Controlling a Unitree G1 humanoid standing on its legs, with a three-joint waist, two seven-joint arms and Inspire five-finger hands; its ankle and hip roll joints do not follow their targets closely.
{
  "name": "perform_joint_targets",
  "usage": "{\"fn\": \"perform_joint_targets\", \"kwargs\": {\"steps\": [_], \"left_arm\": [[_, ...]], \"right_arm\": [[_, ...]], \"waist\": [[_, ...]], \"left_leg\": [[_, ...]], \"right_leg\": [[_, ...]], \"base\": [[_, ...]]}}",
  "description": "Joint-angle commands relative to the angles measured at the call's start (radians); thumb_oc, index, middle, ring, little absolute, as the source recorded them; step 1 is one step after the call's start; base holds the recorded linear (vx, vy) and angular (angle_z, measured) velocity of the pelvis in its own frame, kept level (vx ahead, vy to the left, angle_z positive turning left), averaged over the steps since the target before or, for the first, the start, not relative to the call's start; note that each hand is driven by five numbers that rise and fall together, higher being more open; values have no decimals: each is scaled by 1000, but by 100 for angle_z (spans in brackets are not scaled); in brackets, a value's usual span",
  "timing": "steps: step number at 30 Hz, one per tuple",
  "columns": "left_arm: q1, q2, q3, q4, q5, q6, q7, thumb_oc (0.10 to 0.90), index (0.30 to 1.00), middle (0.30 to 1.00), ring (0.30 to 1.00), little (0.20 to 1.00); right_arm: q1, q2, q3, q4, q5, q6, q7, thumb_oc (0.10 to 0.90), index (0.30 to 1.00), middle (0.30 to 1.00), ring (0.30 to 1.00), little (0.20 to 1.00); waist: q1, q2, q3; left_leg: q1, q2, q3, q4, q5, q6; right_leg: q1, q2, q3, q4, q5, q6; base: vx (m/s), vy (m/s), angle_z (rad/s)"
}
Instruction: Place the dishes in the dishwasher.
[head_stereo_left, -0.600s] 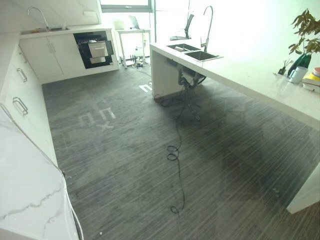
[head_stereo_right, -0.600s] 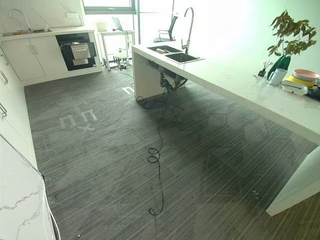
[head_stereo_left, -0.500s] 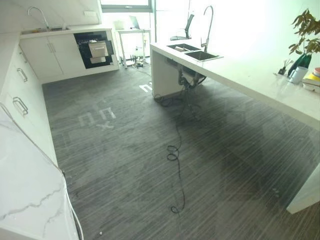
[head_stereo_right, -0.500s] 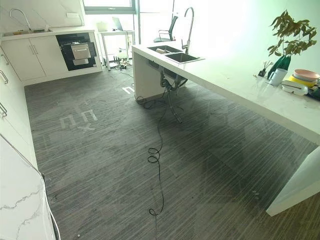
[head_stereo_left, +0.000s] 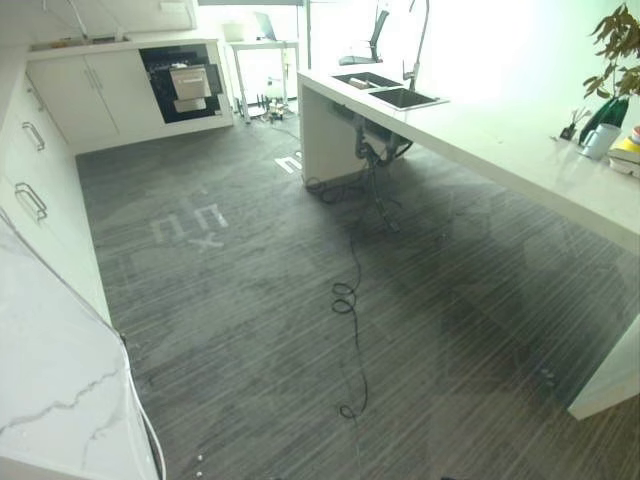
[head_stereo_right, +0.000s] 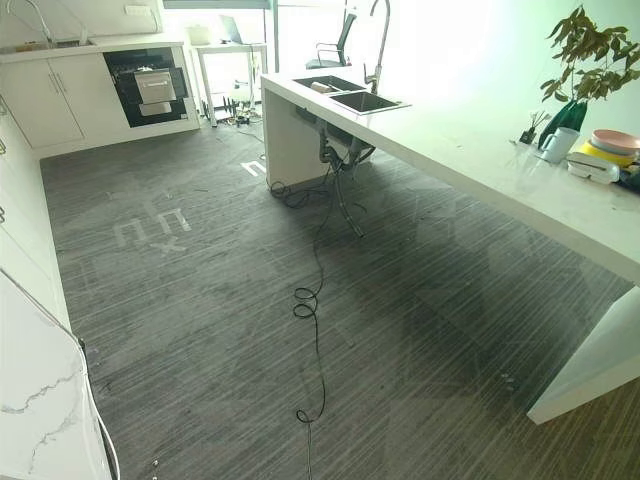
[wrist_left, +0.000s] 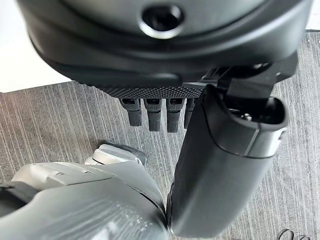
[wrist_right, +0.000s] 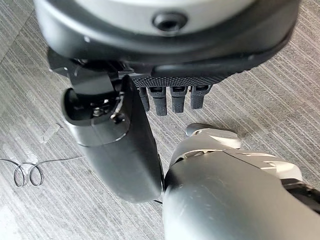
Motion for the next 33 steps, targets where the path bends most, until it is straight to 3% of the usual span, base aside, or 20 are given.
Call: {"fn": "perform_joint_targets", "kwargs": {"steps": [1, 6, 7, 9, 10, 14, 15, 18, 20, 21, 23, 25, 27, 29, 30, 33], "left_arm": [[33, -21, -22, 25, 20, 13, -9, 800, 900, 900, 900, 900], [25, -21, 14, -8, -111, -51, -5, 800, 900, 900, 900, 900], [20, -24, 37, -56, -213, -70, -10, 800, 900, 900, 900, 900], [23, -29, 50, -119, -240, -91, -13, 800, 900, 900, 900, 900], [34, -28, 39, -232, -221, -174, -17, 800, 900, 900, 900, 900], [68, -22, 29, -409, -233, -260, -9, 800, 900, 900, 900, 900], [101, -27, 38, -493, -248, -307, -32, 800, 900, 900, 900, 900], [130, -26, 36, -566, -238, -353, -42, 800, 900, 900, 900, 900], [136, -24, 31, -588, -237, -378, -53, 800, 900, 900, 900, 900], [144, -19, 23, -621, -237, -402, -65, 800, 900, 900, 900, 900], [157, -19, 20, -648, -229, -417, -76, 800, 900, 900, 900, 900], [169, -24, 19, -664, -234, -419, -77, 800, 900, 900, 900, 900], [192, -38, 24, -683, -232, -416, -74, 800, 900, 900, 900, 900], [244, -33, 17, -735, -215, -433, -78, 800, 900, 900, 900, 900], [271, -31, 13, -767, -213, -438, -83, 800, 900, 900, 900, 900], [271, -26, 5, -792, -192, -417, -85, 800, 900, 900, 900, 900]], "right_arm": [[34, -9, 33, 39, -33, 8, 20, 800, 900, 900, 900, 900], [36, -7, 18, 18, 45, -36, 17, 800, 900, 900, 900, 900], [35, -10, 12, -8, 51, -74, 13, 800, 900, 900, 900, 900], [35, -14, 9, -40, 72, -104, 10, 800, 900, 900, 900, 900], [34, -22, 10, -141, 127, -162, -9, 800, 900, 900, 900, 900], [64, -25, 17, -359, 170, -182, -46, 800, 900, 900, 900, 900], [92, -24, 16, -476, 154, -205, -57, 800, 900, 900, 900, 900], [112, -32, 31, -583, 136, -227, -73, 800, 900, 900, 900, 900], [119, -46, 39, -638, 131, -238, -79, 800, 900, 900, 900, 900], [129, -65, 42, -710, 146, -236, -88, 800, 900, 900, 900, 900], [137, -79, 38, -740, 154, -256, -79, 800, 900, 900, 900, 900], [148, -77, 33, -758, 134, -270, -80, 800, 900, 900, 900, 900], [159, -73, 30, -785, 110, -267, -70, 800, 900, 900, 900, 900], [211, -74, 21, -843, 90, -251, -10, 800, 900, 900, 900, 900], [244, -84, 15, -860, 88, -260, 16, 800, 900, 900, 900, 900], [243, -88, 23, -843, 115, -275, 3, 800, 900, 900, 900, 900]], "waist": [[11, 27, -32], [6, 30, -21], [2, 30, -21], [3, 31, -13], [5, 33, -2], [1, 33, 12], [-1, 31, 15], [6, 11, 36], [12, -17, 63], [8, -35, 98], [7, -37, 112], [10, -27, 131], [15, -12, 134], [28, 50, 129], [44, 61, 131], [46, 44, 119]], "left_leg": [[54, 59, 71, -26, -78, -52], [66, 63, 76, -26, -81, -54], [64, 65, 81, -26, -79, -54], [70, 66, 82, -26, -83, -55], [68, 67, 83, -26, -79, -55], [71, 61, 76, -26, -76, -53], [66, 53, 66, -26, -64, -52], [82, 29, 64, -26, -26, -62], [97, 10, 71, -22, 66, -78], [-35, 33, 86, 260, 116, -105], [-100, 52, 86, 336, 140, -107], [-90, 82, 106, 243, 143, -103], [-52, 105, 154, 31, 177, -106], [-172, 212, 126, -26, 225, -147], [-226, 235, 73, -26, 276, -170], [-193, 217, 108, -26, 214, -163]], "right_leg": [[-3, -6, -41, -30, -29, 44], [10, -3, -46, -30, -33, 42], [5, -2, -47, -30, -29, 39], [10, -1, -47, -30, -33, 39], [6, 1, -47, -30, -31, 36], [3, 9, -37, -30, -31, 30], [-8, 15, -27, -30, -29, 24], [-1, 8, -15, -30, -33, 8], [15, -7, 3, -30, -42, -11], [17, -11, -4, -30, -39, -42], [10, -6, -14, -30, -34, -56], [28, 5, -13, -30, -39, -48], [47, 17, -8, -30, -54, -31], [81, 92, -2, -30, -90, -23], [112, 118, 10, -30, -115, -31], [169, 91, -11, -30, -146, -20]], "base": [[0, 0, 0], [11, -9, 2], [37, -23, 5], [0, -31, 0], [-18, -69, 0], [-18, -89, 0], [8, -127, -3], [49, -124, -9], [37, -149, -1], [-26, -154, -2], [31, -93, 23], [184, 47, 35], [303, 134, -16], [456, 206, -22], [550, 223, -35], [472, 176, -51]]}}
